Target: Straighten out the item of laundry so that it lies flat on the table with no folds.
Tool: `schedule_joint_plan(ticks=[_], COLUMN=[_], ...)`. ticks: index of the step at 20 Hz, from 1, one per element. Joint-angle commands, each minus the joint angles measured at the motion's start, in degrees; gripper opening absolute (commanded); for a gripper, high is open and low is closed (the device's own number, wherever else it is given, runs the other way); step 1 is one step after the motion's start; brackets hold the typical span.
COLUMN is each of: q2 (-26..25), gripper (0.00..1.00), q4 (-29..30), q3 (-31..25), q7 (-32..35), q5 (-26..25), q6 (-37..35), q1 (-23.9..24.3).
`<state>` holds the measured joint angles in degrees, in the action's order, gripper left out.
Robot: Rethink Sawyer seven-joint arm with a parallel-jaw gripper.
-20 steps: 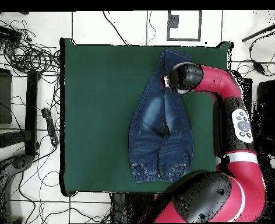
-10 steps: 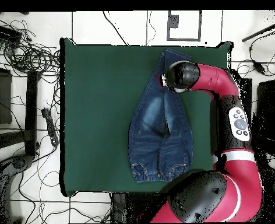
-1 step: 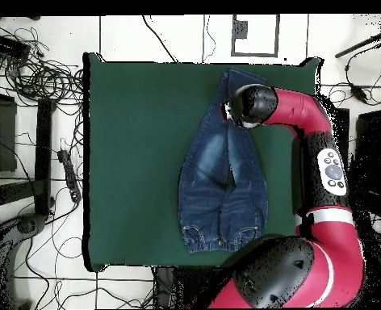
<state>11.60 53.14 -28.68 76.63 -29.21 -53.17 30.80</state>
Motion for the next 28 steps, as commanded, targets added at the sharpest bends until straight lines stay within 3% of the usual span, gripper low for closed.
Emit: schedule_joint_plan(ticks=[1,17,28], q2=[1.65,0.10,-1.51], gripper=[0.00,0.00,0.00], q4=[0.77,-0.64,-2.01], q3=[-1.71,-4.97,-6.84], q7=[-7.44,-17.68,-20.44], q5=[0.73,1.60,0.87], q6=[-5.51,-6.72,-6.65], q1=[-1.96,3.63,5.25])
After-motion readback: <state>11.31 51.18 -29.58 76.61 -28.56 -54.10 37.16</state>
